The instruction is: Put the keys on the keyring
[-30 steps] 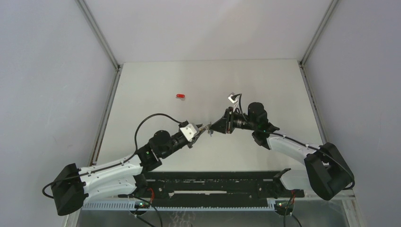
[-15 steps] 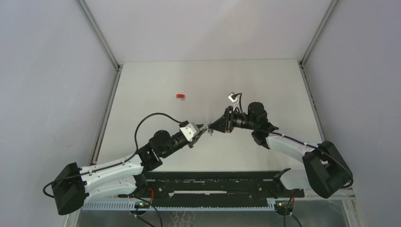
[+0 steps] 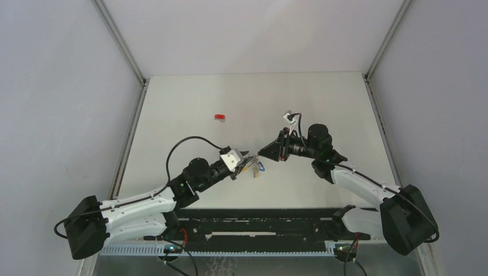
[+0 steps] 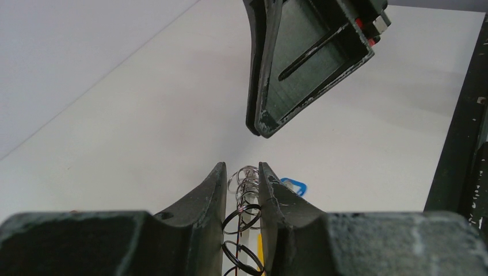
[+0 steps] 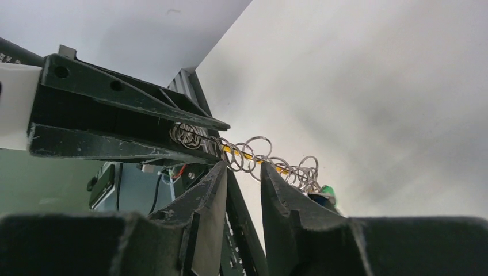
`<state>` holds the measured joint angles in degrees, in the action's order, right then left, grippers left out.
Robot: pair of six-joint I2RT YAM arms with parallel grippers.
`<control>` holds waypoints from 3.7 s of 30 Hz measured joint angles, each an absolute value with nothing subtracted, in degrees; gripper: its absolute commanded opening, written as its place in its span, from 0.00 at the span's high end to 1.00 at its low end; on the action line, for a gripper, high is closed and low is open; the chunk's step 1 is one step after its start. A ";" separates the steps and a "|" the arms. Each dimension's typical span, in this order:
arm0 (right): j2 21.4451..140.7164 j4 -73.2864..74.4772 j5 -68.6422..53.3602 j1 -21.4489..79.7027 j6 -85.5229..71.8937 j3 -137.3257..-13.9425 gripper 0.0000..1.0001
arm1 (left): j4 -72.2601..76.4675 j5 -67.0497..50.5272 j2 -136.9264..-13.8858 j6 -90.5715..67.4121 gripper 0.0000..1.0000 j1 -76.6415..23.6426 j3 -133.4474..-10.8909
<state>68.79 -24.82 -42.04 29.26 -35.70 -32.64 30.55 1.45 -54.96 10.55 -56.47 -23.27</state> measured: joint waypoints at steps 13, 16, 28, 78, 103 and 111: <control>71.37 -18.33 -40.99 29.28 -32.40 -32.64 0.73 | 36.25 3.11 -62.22 8.97 1.00 -56.49 -22.44; 72.07 -18.50 -40.97 29.23 -32.75 -32.56 0.73 | 38.15 4.14 -62.15 8.51 1.00 -56.51 -21.71; 77.36 -26.83 -42.57 28.91 -37.91 -31.55 0.77 | 42.00 4.82 -60.51 7.46 1.00 -56.51 -20.36; 83.44 -41.52 -48.03 28.10 -51.11 -31.55 0.80 | 45.06 3.90 -59.20 6.28 1.00 -56.51 -20.36; 82.94 -47.27 -47.97 26.74 -54.22 -30.17 0.73 | 46.26 3.16 -58.04 4.89 1.00 -56.51 -19.07; 82.94 -48.38 -48.18 26.68 -55.09 -30.04 0.79 | 46.61 2.79 -57.91 4.47 1.00 -56.51 -19.05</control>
<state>82.94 -48.38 -48.18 26.68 -55.09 -30.04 46.61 2.79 -57.91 4.47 -56.51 -19.05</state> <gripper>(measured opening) 0.235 0.285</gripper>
